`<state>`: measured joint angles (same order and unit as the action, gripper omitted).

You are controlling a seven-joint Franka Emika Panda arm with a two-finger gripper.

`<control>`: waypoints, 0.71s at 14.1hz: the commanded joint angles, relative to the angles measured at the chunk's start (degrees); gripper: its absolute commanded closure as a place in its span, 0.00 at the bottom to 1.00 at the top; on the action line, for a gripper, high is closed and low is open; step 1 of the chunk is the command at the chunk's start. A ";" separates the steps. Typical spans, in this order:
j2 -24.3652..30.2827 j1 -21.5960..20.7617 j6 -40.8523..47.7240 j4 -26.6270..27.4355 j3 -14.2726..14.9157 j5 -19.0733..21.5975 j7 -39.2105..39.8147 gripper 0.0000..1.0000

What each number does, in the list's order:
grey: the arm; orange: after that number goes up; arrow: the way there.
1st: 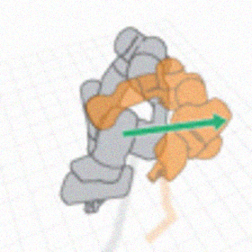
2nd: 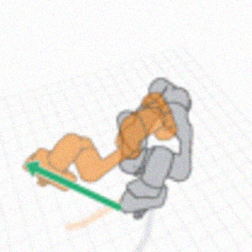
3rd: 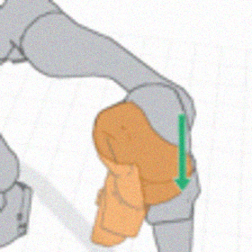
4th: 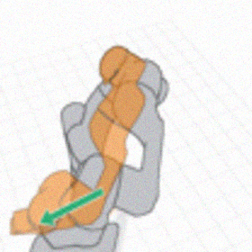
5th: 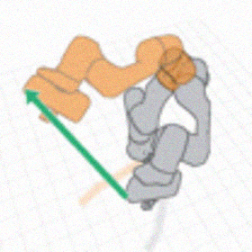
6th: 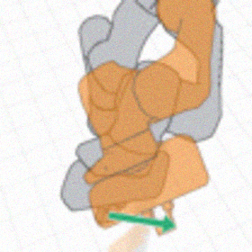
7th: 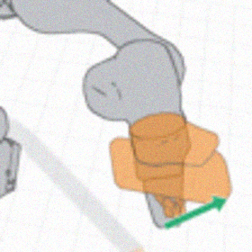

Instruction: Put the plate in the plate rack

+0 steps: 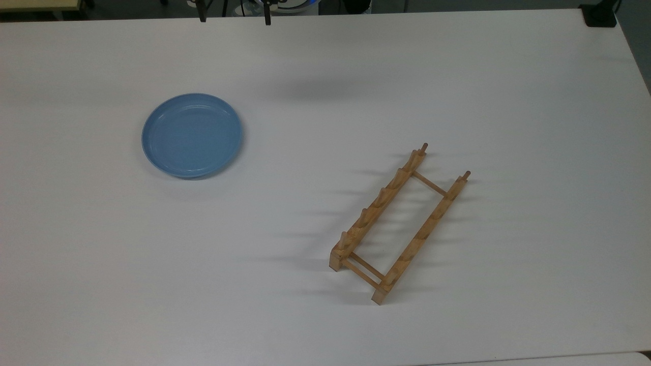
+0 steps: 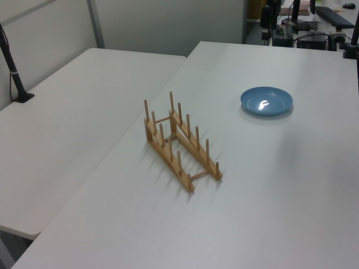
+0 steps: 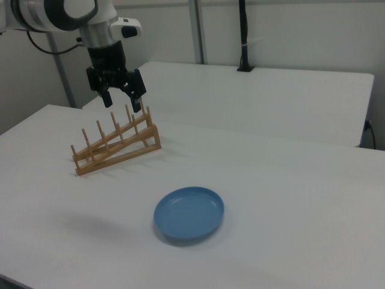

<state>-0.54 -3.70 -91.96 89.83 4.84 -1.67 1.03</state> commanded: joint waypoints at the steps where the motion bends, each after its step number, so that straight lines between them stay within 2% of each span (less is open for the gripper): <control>1: 1.86 -0.96 0.38 1.84 1.23 0.35 1.17 0.00; 10: 1.86 -0.87 0.29 1.84 1.23 1.23 1.17 0.00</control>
<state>-0.54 -3.70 -91.96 89.86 5.01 -1.48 1.03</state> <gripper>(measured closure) 0.000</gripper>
